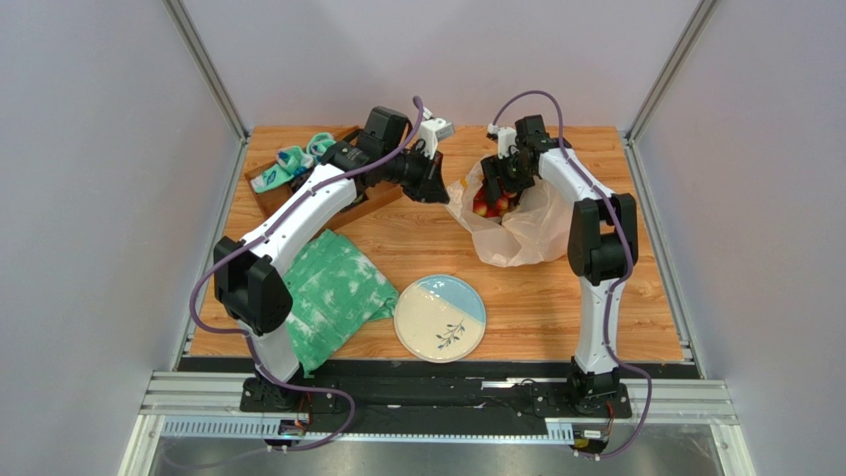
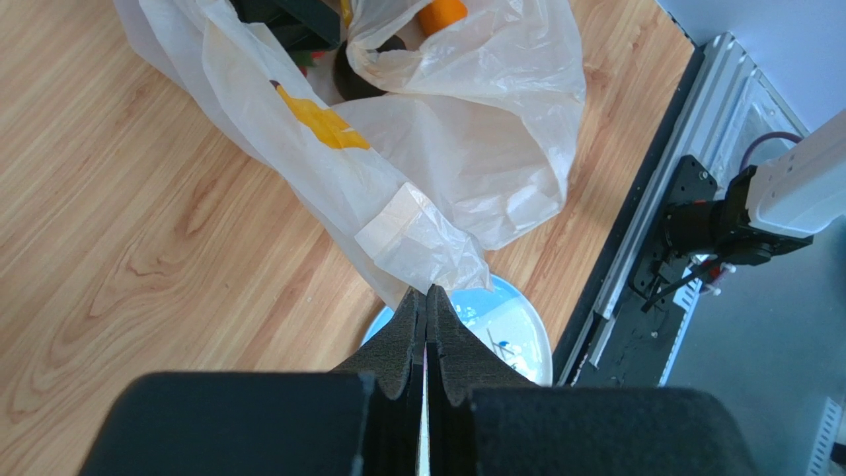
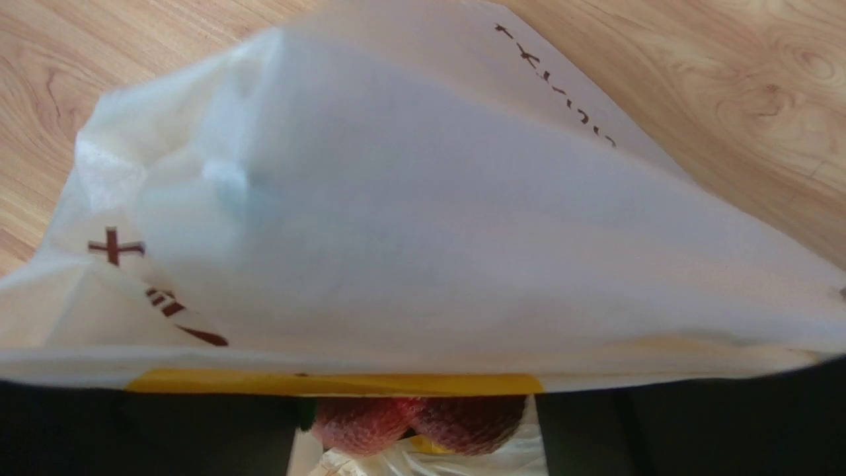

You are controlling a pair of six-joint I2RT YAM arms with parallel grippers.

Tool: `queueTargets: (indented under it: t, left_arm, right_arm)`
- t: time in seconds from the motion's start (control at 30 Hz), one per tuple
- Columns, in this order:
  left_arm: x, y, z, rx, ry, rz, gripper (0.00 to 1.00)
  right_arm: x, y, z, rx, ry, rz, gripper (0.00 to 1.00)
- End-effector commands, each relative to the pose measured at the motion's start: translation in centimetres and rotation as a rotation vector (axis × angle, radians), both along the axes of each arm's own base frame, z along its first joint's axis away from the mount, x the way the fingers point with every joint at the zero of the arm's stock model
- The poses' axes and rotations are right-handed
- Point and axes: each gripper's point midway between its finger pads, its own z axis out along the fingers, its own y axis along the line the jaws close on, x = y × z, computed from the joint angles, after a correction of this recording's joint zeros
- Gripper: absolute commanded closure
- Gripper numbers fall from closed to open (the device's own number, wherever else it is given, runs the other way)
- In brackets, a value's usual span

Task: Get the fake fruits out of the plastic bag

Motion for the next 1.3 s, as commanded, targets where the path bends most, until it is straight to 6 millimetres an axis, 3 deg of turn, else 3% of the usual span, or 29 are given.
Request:
queueTargets:
  t: [0.0, 0.03, 0.07, 0.13, 0.2, 0.23, 0.3, 0.33, 0.43, 0.57, 0.63, 0.8, 0.9, 0.97, 1.03, 1.13, 1.2, 1.23, 1.27]
  left_arm:
    - [0.2, 0.5, 1.0, 0.001, -0.059, -0.003, 1.0]
    - [0.4, 0.4, 1.1, -0.001, -0.062, -0.001, 1.0]
    - [0.6, 0.3, 1.2, -0.002, -0.062, 0.0, 1.0]
    - [0.9, 0.1, 1.3, -0.006, -0.063, 0.002, 1.0]
    - [1.2, -0.2, 1.5, -0.016, -0.062, 0.009, 1.0]
    - [1.5, -0.2, 1.5, -0.019, -0.063, 0.016, 1.0]
    - [1.9, -0.6, 1.8, -0.031, -0.063, 0.026, 1.0]
    - [2.4, -0.8, 2.1, -0.042, -0.065, 0.036, 1.0]
    - [3.5, -1.6, 3.1, -0.07, -0.078, 0.048, 1.0]
    - [5.1, -2.6, 5.0, -0.115, -0.113, 0.04, 1.0]
    - [5.8, -3.2, 7.0, -0.189, -0.137, 0.014, 1.0]
    - [6.0, -2.7, 13.8, -0.421, -0.247, -0.042, 1.0]
    - [5.9, -2.1, 15.4, -0.452, -0.293, -0.037, 1.0]
    - [6.4, -1.7, 14.9, -0.431, -0.289, -0.005, 1.0]
    - [7.5, -1.3, 12.9, -0.378, -0.258, 0.064, 1.0]
    - [9.2, 0.0, 8.8, -0.26, -0.215, 0.183, 1.0]
    - [9.6, 0.6, 6.8, -0.207, -0.212, 0.198, 1.0]
    - [9.6, 0.7, 6.4, -0.199, -0.214, 0.196, 1.0]
    - [9.8, 1.0, 5.8, -0.189, -0.211, 0.198, 1.0]
  right_arm:
    - [0.1, 0.7, 2.6, 0.033, -0.031, 0.035, 0.39]
    - [-0.2, 0.7, 2.8, 0.041, -0.03, 0.048, 0.51]
    - [-1.0, 0.8, 2.6, 0.042, -0.015, 0.058, 0.56]
    - [-2.2, 0.7, 4.3, 0.052, -0.022, 0.067, 0.63]
    - [-3.9, 0.5, 4.9, 0.055, -0.004, 0.077, 0.66]
    - [-4.8, 0.6, 6.8, 0.067, -0.035, 0.089, 0.68]
    - [-6.5, 0.3, 7.2, 0.062, -0.028, 0.106, 0.69]
    - [-7.2, 0.1, 9.1, 0.064, -0.066, 0.11, 0.71]
    - [-9.7, -0.2, 10.5, 0.063, -0.063, 0.134, 0.72]
    - [-12.8, -0.7, 10.7, 0.054, -0.027, 0.179, 0.73]
    - [-13.6, -1.2, 9.7, 0.021, -0.014, 0.193, 0.73]
    - [-13.7, -1.4, 6.8, 0.012, 0.041, 0.163, 0.73]
    - [-12.9, -0.9, 5.4, 0.034, 0.075, 0.153, 0.73]
    - [-12.1, -0.6, 4.7, 0.04, 0.083, 0.153, 0.74]
    - [-12.1, -0.6, 3.5, 0.034, 0.131, 0.168, 0.78]
    - [-12.4, -0.5, 5.4, 0.043, 0.12, 0.214, 0.81]
    - [-13.0, -0.3, 7.8, 0.06, 0.057, 0.247, 0.81]
    - [-13.4, -0.3, 10.6, 0.066, -0.03, 0.269, 0.81]
    - [-13.8, -0.3, 11.7, 0.07, -0.069, 0.279, 0.81]
